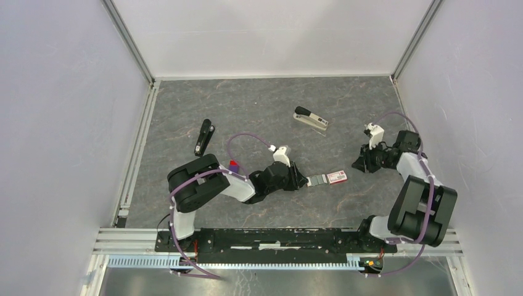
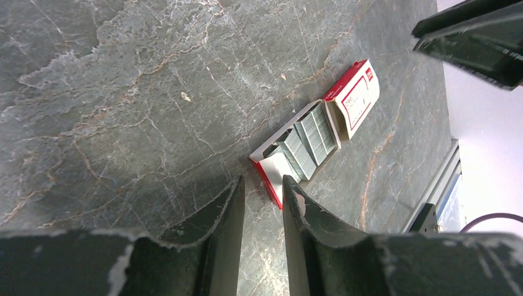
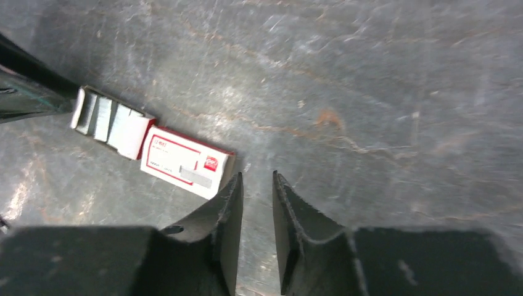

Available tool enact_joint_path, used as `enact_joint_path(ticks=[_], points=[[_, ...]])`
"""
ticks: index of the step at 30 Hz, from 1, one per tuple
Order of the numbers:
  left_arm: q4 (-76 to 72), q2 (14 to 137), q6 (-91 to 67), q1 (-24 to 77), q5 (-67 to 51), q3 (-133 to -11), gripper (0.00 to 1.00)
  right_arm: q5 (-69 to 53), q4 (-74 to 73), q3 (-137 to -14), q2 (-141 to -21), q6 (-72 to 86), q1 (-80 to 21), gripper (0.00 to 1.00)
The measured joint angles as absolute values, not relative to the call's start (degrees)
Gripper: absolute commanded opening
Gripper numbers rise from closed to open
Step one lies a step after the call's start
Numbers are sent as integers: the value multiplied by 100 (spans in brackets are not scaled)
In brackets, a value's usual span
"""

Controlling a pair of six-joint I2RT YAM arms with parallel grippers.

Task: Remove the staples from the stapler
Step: Close the staple box at the center of the board.

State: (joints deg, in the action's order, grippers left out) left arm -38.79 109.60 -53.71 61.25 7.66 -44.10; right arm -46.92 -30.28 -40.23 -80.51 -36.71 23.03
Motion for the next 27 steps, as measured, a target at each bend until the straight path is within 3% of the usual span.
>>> enact_joint_path(ticks=[5, 27], points=[[-3798, 10960, -5380, 6125, 762, -4458, 37, -4195, -2727, -4029, -7682, -3632, 2248, 16], [-3227, 11153, -5443, 6163, 685, -4965, 27, -2858, -2445, -3647, -7837, -3378, 1424, 14]])
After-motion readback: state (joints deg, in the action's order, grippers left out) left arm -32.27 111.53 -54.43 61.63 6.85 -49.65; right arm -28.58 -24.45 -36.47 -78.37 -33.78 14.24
